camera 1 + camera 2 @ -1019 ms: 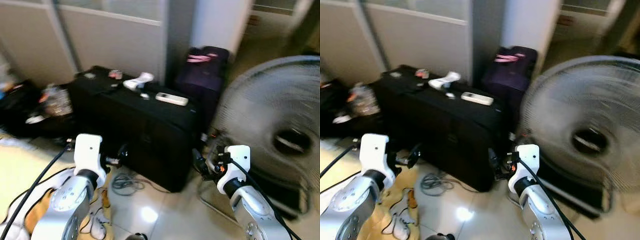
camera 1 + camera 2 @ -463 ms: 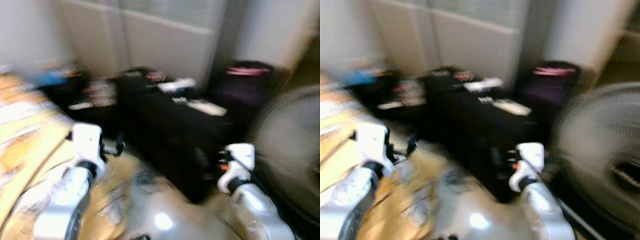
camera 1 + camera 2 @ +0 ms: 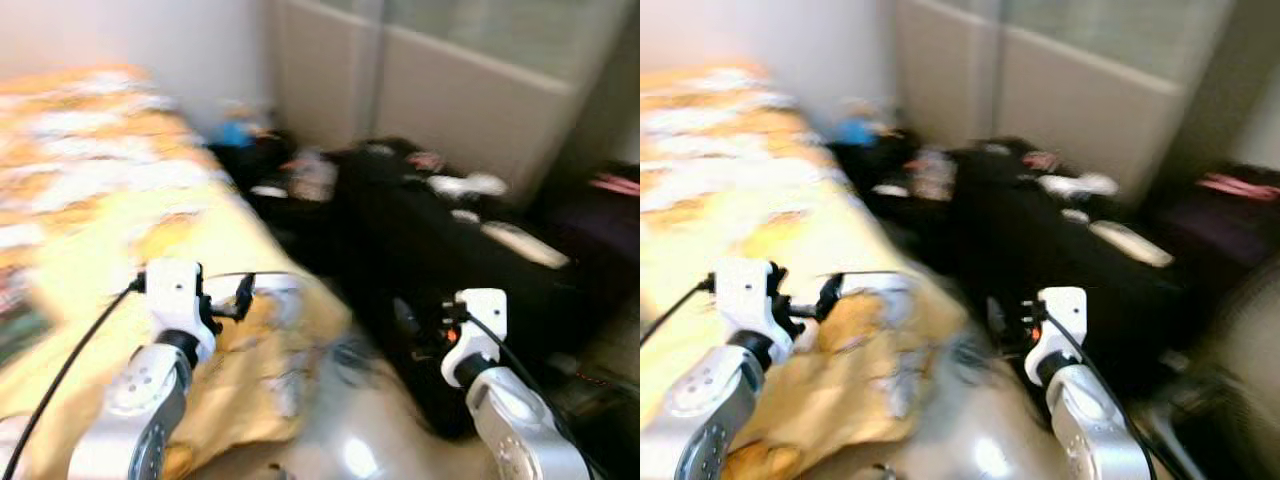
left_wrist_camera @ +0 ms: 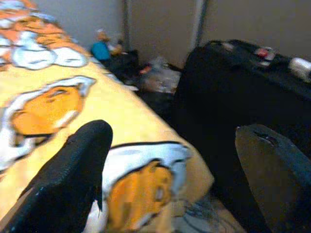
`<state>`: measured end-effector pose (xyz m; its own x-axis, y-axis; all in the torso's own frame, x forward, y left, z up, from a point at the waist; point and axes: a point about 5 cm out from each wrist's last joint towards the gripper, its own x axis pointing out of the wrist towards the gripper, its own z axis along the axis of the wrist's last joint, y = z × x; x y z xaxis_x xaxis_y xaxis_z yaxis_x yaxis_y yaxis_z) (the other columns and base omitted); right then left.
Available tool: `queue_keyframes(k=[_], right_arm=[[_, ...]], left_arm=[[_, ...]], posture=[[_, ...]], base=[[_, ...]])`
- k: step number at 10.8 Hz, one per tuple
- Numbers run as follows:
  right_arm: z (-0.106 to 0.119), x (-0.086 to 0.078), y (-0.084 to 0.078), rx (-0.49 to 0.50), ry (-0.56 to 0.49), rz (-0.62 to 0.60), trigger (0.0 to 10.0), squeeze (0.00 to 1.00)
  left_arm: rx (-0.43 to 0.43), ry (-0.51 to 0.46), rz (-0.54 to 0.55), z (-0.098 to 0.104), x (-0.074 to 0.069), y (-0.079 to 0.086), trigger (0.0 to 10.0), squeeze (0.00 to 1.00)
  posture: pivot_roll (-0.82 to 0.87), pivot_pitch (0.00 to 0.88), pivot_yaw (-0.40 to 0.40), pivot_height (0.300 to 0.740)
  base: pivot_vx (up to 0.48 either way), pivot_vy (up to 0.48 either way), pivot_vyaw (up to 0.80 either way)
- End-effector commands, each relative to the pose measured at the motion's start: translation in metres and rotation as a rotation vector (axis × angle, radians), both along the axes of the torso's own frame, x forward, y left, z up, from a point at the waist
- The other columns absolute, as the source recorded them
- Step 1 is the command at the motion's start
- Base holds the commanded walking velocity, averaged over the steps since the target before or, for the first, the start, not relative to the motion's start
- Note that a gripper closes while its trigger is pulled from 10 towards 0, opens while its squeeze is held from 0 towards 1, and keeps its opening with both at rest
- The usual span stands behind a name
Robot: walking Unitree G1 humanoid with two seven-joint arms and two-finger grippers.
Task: Clean up the room
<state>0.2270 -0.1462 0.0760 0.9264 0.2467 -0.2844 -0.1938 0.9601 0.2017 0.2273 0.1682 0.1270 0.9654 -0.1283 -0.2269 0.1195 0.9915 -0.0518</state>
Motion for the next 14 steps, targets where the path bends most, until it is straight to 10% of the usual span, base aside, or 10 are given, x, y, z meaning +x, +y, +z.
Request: queue_keyframes(k=[1,8,9,12,14], right_arm=[[0.004,0.002,0.006,0.002,-0.009,0.025,10.0,1.00],[0.016,0.010,0.000,-0.084,-0.115,-0.040,10.0,1.00],[0.016,0.011,-0.001,-0.102,-0.120,-0.053,10.0,0.00],[0.016,0.015,-0.007,-0.288,-0.220,-0.129,10.0,0.00],[0.011,0.013,-0.005,-0.136,-0.120,-0.107,10.0,0.00]], left_arm=[[-0.007,0.014,-0.021,0.000,-0.001,-0.001,10.0,1.00],[0.160,-0.079,-0.015,0.012,0.008,0.002,10.0,1.00],[0.165,-0.079,-0.015,0.012,0.008,0.002,10.0,1.00],[0.180,-0.063,-0.009,0.009,0.009,0.004,10.0,1.00],[0.199,-0.057,-0.016,0.008,0.009,0.004,10.0,1.00]], posture=[[-0.01,0.000,0.008,0.740],[-0.01,0.000,0.012,0.740],[-0.01,0.000,0.011,0.740],[-0.02,0.000,0.011,0.740],[-0.01,0.000,0.012,0.740]], base=[[0.000,0.000,0.80],[0.000,0.000,0.57],[0.000,0.240,0.00],[0.000,0.260,0.00],[0.000,0.268,0.00]])
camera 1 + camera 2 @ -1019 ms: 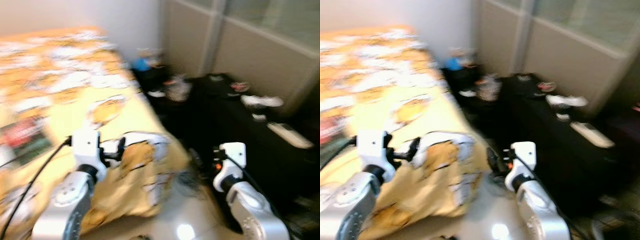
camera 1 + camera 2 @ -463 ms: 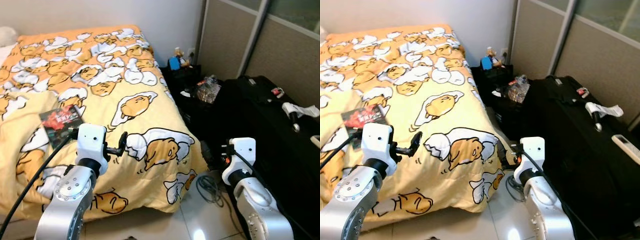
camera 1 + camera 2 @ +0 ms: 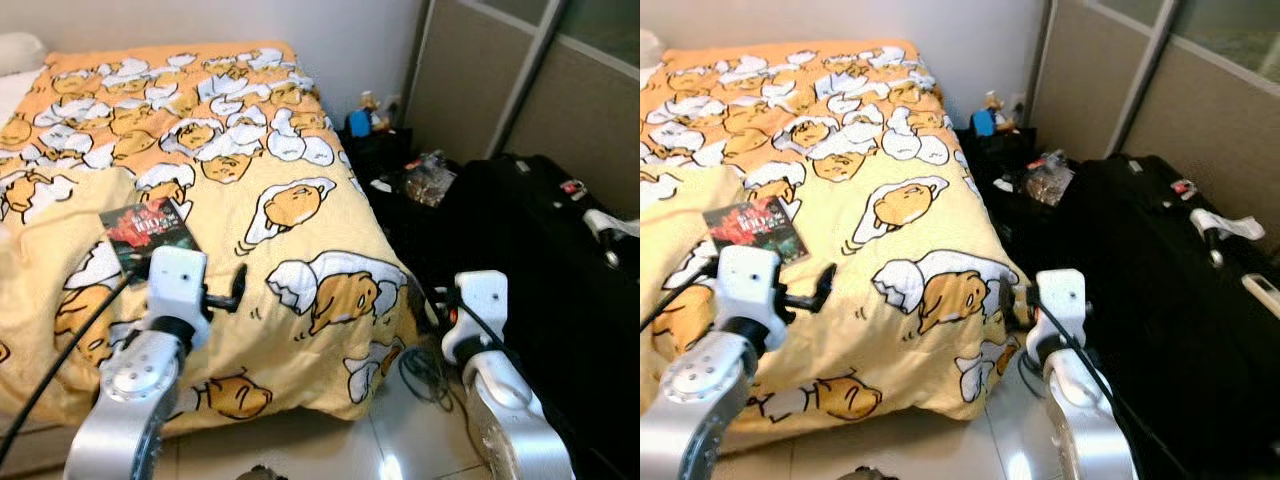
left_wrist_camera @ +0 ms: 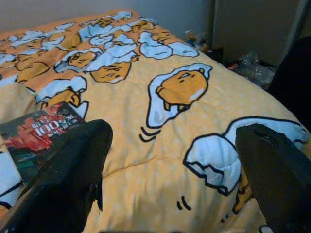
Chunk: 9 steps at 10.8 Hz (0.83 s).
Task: Clean up the room
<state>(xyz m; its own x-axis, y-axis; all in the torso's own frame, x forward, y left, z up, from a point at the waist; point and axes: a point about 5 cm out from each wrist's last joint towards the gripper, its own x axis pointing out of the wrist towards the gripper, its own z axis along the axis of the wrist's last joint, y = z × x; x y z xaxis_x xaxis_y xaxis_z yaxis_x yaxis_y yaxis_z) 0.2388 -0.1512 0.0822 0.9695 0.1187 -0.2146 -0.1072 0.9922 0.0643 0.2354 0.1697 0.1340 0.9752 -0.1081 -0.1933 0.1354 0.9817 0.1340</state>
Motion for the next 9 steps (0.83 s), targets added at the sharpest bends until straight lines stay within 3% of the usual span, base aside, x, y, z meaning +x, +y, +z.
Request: queue_keyframes(k=[1,5,9], right_arm=[[0.0046,0.0005,0.0021,0.058,-0.008,0.015,10.0,0.00],[0.0062,0.0026,0.0023,0.031,-0.031,0.022,10.0,0.00],[0.0033,0.0022,0.0030,0.111,0.011,0.021,10.0,0.00]], left_arm=[[0.014,0.000,0.007,0.0010,0.0005,0.0029,10.0,1.00],[0.013,-0.010,0.010,0.0027,0.0019,0.0038,10.0,1.00],[0.012,-0.015,0.007,0.0033,0.0026,0.0034,10.0,1.00]], posture=[[-0.01,0.000,0.016,0.740],[-0.01,0.000,0.013,0.740],[-0.01,0.000,0.014,0.740]], base=[[0.000,0.266,0.00],[0.000,0.267,0.00],[0.000,0.267,0.00]])
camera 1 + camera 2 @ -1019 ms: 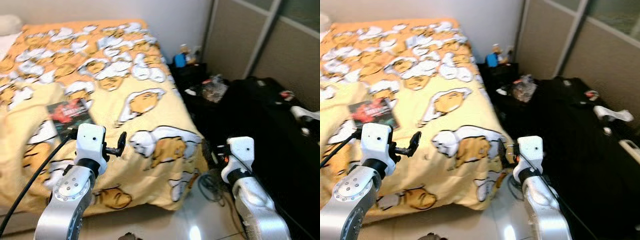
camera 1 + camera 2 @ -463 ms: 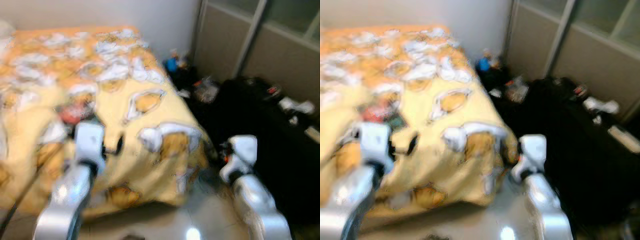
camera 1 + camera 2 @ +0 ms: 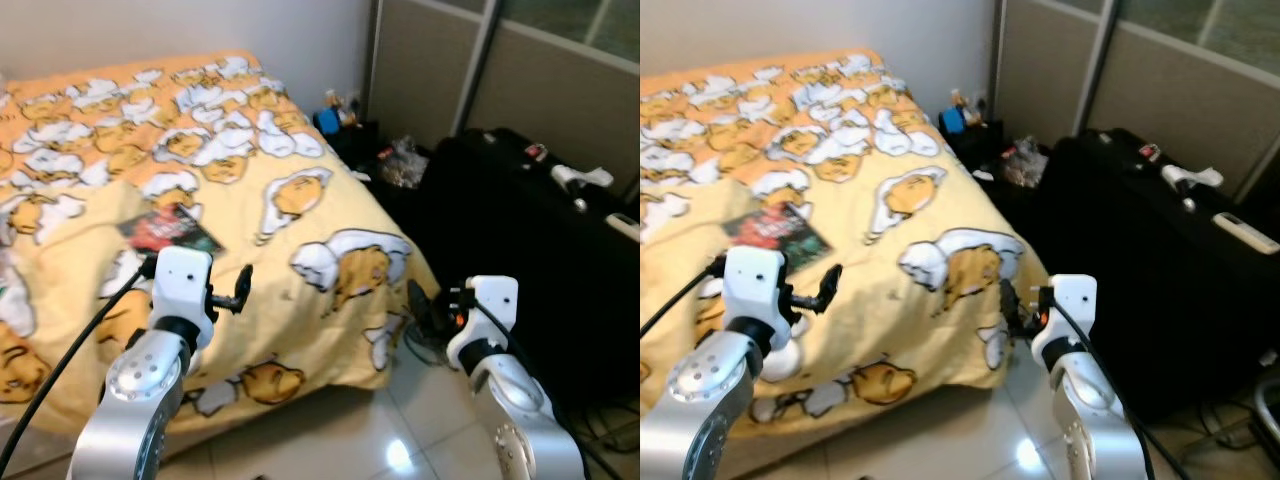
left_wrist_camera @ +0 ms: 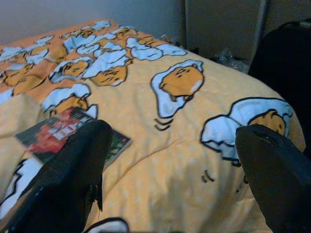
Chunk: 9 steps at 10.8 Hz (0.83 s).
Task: Clean up the room
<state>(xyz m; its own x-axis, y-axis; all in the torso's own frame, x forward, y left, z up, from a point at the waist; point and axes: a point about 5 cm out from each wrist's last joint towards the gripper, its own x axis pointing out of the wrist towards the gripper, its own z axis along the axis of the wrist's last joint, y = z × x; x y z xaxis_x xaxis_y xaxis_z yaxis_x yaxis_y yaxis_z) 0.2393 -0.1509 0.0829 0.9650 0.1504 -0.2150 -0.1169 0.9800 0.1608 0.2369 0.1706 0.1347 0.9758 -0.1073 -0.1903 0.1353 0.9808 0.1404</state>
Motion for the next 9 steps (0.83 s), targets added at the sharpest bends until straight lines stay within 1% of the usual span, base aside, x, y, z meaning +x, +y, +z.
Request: queue_keyframes(k=[1,3,7,8,9], right_arm=[[0.0032,0.0023,0.0029,0.033,-0.001,0.010,10.0,0.00],[0.0045,0.0028,0.0026,0.015,-0.007,0.008,10.0,0.00],[0.0065,0.0060,0.0027,-0.078,-0.045,-0.008,10.0,0.00],[0.0057,0.0067,0.0071,-0.048,-0.040,0.006,10.0,0.00],[0.0056,0.0066,0.0071,-0.038,-0.037,0.006,10.0,0.00]], left_arm=[[0.005,-0.011,0.006,0.0026,0.0014,0.0026,10.0,1.00],[0.004,-0.011,0.006,0.0026,0.0013,0.0028,10.0,1.00],[-0.004,-0.008,0.003,0.0016,0.0012,0.0012,10.0,1.00],[-0.007,-0.010,0.001,0.0019,0.0018,0.0010,10.0,1.00],[-0.008,-0.011,0.001,0.0022,0.0022,0.0011,10.0,1.00]], posture=[[-0.01,0.000,0.015,0.740],[-0.01,0.000,0.016,0.740],[-0.01,0.000,0.013,0.740],[-0.01,0.000,0.013,0.740],[-0.01,0.000,0.014,0.740]], base=[[0.000,0.259,0.00],[0.000,0.249,0.00],[0.000,0.250,0.00],[0.000,0.244,0.00],[0.000,0.247,0.00]])
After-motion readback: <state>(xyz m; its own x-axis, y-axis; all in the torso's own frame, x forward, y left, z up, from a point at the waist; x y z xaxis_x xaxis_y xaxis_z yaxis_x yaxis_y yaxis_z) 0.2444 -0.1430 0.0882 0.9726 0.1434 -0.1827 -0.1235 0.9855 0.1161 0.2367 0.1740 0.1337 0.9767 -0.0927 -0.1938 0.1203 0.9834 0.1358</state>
